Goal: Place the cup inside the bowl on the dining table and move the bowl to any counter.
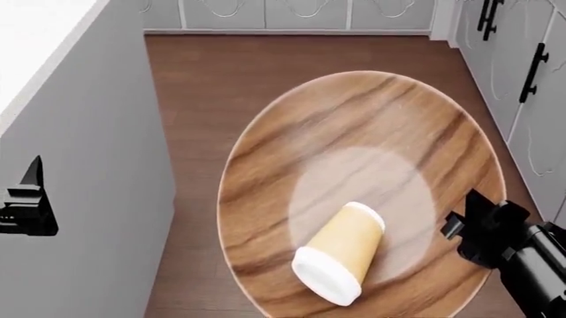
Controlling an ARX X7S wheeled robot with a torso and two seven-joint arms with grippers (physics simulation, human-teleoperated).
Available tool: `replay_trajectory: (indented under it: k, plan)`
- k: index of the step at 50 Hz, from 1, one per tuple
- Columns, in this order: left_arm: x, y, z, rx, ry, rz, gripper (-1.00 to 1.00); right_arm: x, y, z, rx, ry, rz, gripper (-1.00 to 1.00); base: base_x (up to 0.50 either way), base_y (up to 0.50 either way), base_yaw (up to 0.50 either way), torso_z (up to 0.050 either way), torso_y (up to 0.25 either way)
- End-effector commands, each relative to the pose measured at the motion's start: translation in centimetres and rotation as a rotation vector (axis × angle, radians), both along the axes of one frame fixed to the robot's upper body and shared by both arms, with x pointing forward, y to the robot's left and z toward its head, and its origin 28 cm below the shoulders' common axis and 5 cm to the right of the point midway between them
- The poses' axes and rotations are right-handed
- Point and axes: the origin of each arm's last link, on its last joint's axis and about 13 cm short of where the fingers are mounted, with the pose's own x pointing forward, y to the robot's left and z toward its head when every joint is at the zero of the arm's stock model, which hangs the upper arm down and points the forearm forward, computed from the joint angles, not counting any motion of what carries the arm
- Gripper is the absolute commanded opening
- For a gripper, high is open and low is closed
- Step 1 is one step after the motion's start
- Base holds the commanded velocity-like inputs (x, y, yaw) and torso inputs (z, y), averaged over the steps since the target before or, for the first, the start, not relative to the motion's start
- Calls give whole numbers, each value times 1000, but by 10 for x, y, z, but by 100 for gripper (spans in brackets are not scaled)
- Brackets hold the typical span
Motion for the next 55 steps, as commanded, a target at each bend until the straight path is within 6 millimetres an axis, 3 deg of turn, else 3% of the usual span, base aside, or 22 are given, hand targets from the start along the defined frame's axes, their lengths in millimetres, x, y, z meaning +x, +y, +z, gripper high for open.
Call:
replay_trajectory:
  k: [1,13,15,34,55]
  plan:
    - [-1,-1,-1,0,2,0,100,1,0,4,14,-34,6,-100,500,0,0,0,0]
    - [0,5,2,0,-3,-2,100,3,1,5,13,-34,9,-100,500,-32,0,0,1]
    - [0,-2,0,-2,-2,-2,100,3,1,5,13,-32,10,-100,500,-137,0,0,5]
    - [0,1,-2,-2,5,0,100,4,2,3,11,-36,14,-100,500,-210,0,1,1]
    - [-1,2,-3,-3,7,-2,100,4,2,1,9,-39,13,-100,500,-13,0,0,1]
